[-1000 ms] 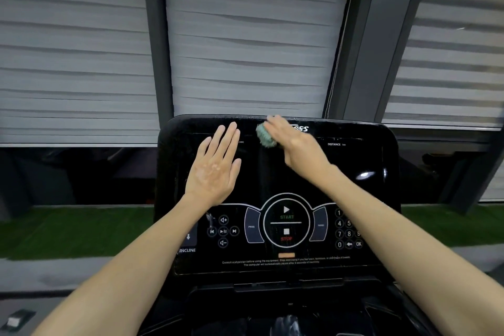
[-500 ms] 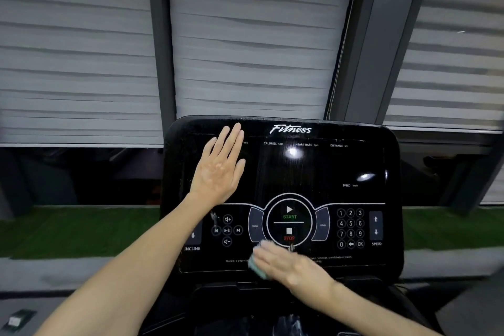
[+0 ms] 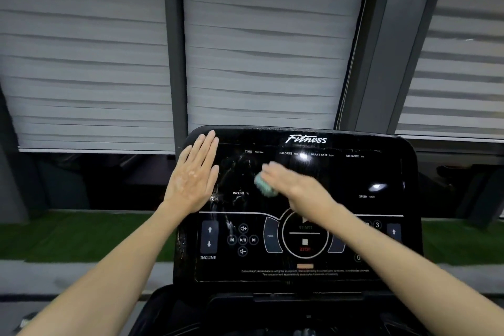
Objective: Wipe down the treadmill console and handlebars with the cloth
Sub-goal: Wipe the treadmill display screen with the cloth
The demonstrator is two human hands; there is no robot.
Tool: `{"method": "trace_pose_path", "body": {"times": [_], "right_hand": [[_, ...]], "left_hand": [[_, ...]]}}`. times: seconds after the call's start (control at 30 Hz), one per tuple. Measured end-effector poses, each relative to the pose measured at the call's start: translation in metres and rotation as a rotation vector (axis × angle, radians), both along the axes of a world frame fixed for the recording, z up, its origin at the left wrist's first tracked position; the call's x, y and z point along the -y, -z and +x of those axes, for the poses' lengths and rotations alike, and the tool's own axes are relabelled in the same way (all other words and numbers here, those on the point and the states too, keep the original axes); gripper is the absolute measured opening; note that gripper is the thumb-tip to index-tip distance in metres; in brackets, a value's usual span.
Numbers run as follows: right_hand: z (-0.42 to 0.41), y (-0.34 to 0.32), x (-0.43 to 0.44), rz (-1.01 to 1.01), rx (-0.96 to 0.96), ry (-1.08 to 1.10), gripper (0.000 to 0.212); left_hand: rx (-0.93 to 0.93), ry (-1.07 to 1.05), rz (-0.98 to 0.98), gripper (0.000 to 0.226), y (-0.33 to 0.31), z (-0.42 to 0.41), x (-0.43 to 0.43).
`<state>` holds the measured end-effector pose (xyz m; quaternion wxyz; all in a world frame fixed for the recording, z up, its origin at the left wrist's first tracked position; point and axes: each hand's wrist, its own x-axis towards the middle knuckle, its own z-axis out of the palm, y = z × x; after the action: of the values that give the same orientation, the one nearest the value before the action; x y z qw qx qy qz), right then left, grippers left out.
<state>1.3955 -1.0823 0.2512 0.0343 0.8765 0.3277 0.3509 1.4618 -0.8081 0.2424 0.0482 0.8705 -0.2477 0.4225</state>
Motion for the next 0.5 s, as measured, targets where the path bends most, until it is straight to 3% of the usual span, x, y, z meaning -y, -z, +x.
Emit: {"method": "trace_pose_path", "body": {"times": [0.13,0.23,0.37,0.5], "right_hand": [[0.023,-0.056,-0.01,0.063,0.051,0.114,0.086],[0.026,-0.061,-0.017,0.096,0.096,0.135,0.083],[0.011,-0.021,-0.031,0.163,0.08,0.114,0.079],[-0.025,0.061,-0.035,0.006,-0.048,0.041,0.076]], "left_hand": [[0.002,0.018,-0.009,0.059,0.0,0.0,-0.001],[0.013,0.028,-0.015,0.059,0.0,0.0,0.0],[0.028,0.021,-0.021,0.059,0.002,0.0,0.0],[0.023,0.022,-0.024,0.059,0.002,0.0,0.0]]}}
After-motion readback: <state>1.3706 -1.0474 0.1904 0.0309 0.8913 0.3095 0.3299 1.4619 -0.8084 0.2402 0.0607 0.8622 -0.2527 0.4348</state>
